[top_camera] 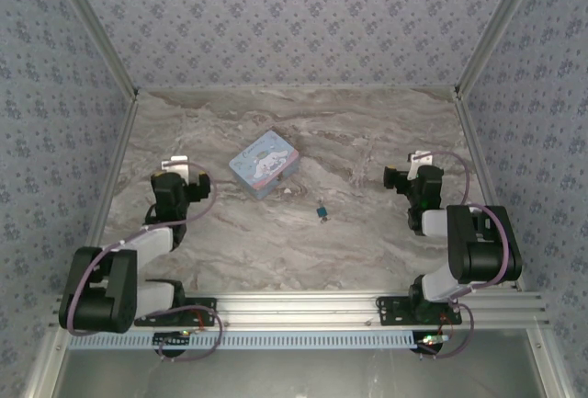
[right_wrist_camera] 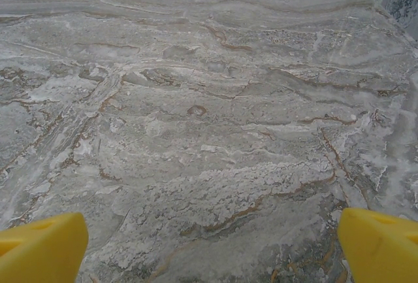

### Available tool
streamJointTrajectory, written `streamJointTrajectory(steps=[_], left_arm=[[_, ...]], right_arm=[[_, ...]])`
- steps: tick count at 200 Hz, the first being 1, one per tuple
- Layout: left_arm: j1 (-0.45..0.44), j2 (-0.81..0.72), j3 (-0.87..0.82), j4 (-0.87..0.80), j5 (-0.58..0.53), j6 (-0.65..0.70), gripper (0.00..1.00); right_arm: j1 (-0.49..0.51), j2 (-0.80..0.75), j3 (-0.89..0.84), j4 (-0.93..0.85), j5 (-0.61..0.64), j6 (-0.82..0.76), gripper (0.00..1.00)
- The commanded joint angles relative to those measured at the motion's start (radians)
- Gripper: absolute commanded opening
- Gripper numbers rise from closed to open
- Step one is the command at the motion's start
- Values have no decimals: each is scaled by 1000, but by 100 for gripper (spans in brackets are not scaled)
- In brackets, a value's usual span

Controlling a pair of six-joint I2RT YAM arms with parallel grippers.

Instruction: Unlock the padlock with the key

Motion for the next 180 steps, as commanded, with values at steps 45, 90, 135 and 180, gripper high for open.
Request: streamJointTrajectory(steps=[45, 90, 135, 180], left_arm=[[33, 55, -61, 297, 126, 60, 99], [77, 130, -121, 457, 234, 48, 100], [90, 287, -150, 654, 298, 60, 100], [165, 277, -65, 495, 278, -42, 99]], right_arm=[[3, 7, 17, 1, 19, -1, 100], [2, 7, 16, 1, 19, -1, 100], [3, 7, 16, 0, 20, -1, 100], [3, 7, 16, 1, 19, -1, 100]])
